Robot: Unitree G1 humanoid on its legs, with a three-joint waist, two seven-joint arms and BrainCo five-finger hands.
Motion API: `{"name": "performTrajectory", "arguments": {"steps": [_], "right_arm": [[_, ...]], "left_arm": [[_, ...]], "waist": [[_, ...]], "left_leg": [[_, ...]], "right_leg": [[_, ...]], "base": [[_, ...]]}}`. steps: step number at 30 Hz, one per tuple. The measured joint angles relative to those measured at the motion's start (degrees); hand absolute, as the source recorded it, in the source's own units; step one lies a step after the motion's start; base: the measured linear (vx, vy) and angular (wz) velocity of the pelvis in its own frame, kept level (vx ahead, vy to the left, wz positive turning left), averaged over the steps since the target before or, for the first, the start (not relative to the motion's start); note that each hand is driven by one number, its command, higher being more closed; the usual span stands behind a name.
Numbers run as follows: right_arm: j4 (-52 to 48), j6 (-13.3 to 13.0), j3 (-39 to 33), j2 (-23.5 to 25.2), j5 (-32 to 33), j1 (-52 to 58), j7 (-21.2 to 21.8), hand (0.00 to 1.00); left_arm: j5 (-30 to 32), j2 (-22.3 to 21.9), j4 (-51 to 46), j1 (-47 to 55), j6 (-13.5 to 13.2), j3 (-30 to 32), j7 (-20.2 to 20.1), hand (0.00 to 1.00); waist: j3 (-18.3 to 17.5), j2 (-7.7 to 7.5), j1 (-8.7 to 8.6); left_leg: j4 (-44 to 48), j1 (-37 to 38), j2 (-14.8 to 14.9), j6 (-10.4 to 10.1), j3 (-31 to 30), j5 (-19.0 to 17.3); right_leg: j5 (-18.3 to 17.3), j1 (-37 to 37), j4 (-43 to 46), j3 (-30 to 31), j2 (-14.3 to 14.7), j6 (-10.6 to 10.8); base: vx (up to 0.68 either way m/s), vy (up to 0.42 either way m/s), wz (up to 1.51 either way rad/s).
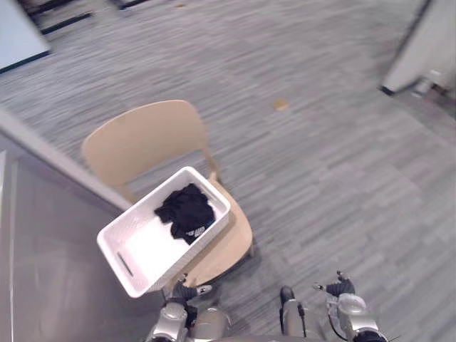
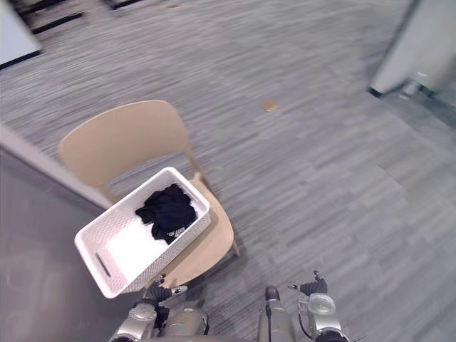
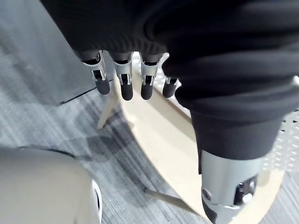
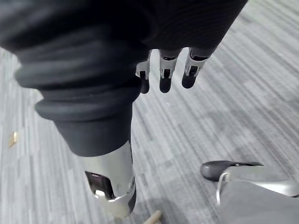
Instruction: Pick up the laundry basket with both hands and put the clothes into the washing machine.
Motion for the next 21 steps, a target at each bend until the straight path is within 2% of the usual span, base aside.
{"name": "performTrajectory", "arguments": {"steps": [2,3,4,6,9,11,13,15,16,19,21], "right_arm": [[-0.66,-0.08,-0.03,-0.74,0.11,-0.84,-0.02,0.0],[-2.63,-0.15,-0.02,-1.33,0.06,-1.34,-0.12,0.0],[-4.02,0.07,0.01,-1.35,0.06,-1.78,-0.19,0.0],[-10.99,0.16,0.75,-0.06,-0.3,-0.4,-0.23,0.0],[-18.62,-0.23,2.32,-0.28,-2.99,-1.03,-0.25,0.0],[-22.09,-1.45,4.09,-1.61,-5.59,-3.17,-0.02,0.0],[-23.83,-2.11,9.59,-5.02,-9.82,-8.28,0.32,0.0],[-23.78,-2.29,15.95,-8.68,-12.24,-13.65,0.55,0.0],[-23.29,-3.35,19.59,-11.28,-14.6,-17.23,0.96,0.0],[-19.45,-5.07,24.37,-15.2,-18.05,-24.91,1.66,0.0],[-11.76,-5.64,27.97,-17.62,-19.25,-33.11,1.68,0.0]], "left_arm": [[-0.8,0.78,0.0,0.03,-0.02,-1.79,-0.03,0.0],[-0.79,1.52,0.04,-0.02,-0.02,-2.67,-0.03,0.0],[-0.79,2.45,0.14,-0.37,0.08,-2.93,-0.02,0.0],[-0.76,4.72,0.13,0.19,0.06,-3.65,-0.03,0.0],[-0.6,7.19,0.15,0.82,0.05,-3.98,-0.07,0.0],[-0.13,8.22,0.13,1.56,-0.1,-4.33,-0.09,0.0],[0.59,9.05,0.15,3.22,-0.58,-4.37,-0.13,0.0],[1.12,9.48,0.25,4.25,-0.66,-4.32,-0.17,0.0],[1.57,9.68,0.26,4.62,-0.75,-4.31,-0.17,0.0],[1.95,10.01,0.63,4.64,-1.12,-4.14,-0.15,0.0],[2.19,10.2,0.22,3.75,-2.01,-3.57,0.05,0.0]], "waist": [[-0.58,-0.39,0.04],[-1.12,0.13,-0.04],[-1.2,-0.29,0.2],[-1.63,-2.12,0.11],[-2.56,-3.82,0.21],[-2.91,-4.36,0.32],[-3.0,-4.47,0.49],[-2.85,-4.67,0.59],[-2.76,-4.81,1.21],[-2.04,-4.93,2.55],[0.99,-5.14,3.89]], "left_leg": [[-2.88,0.17,0.6,1.97,9.69,1.43],[-7.24,0.09,0.3,2.28,15.14,3.95],[-9.0,-0.09,0.02,2.21,16.5,6.64],[-14.18,-0.02,-3.09,2.9,14.56,10.91],[-18.31,0.47,-5.79,2.94,10.87,14.08],[-19.91,0.51,-6.9,3.31,9.58,15.15],[-21.92,0.31,-7.71,3.54,8.11,16.73],[-23.36,-0.15,-7.8,3.72,7.17,17.83],[-23.64,-1.17,-7.75,3.92,6.79,18.13],[-25.26,-3.52,-7.99,3.97,5.37,20.54],[-25.71,-5.48,-8.39,4.24,3.83,22.02]], "right_leg": [[0.02,1.1,-2.3,-4.79,-1.28,-0.02],[0.07,1.1,-3.06,-8.92,-1.95,0.07],[0.3,1.07,-3.37,-10.25,-3.01,0.41],[1.47,3.23,-6.25,-15.0,-4.63,1.56],[3.21,6.13,-10.08,-17.9,-4.91,1.96],[3.52,6.87,-10.84,-19.31,-5.37,2.45],[4.4,6.9,-11.24,-20.47,-5.49,2.31],[5.21,6.44,-11.69,-20.71,-5.2,2.41],[5.77,5.75,-12.2,-21.0,-5.01,2.28],[6.75,3.61,-12.46,-22.16,-4.7,2.15],[6.88,2.44,-12.59,-23.28,-4.74,2.11]], "base": [[0.01,-0.096,1.64],[0.01,0.005,1.56],[0.03,0.052,1.51],[0.06,0.075,1.2],[0.07,0.07,0.87],[0.05,0.07,0.56],[0.0,0.067,0.36],[-0.03,0.041,0.27],[-0.06,0.043,0.19],[-0.07,0.04,0.27],[-0.09,0.049,0.38]]}}
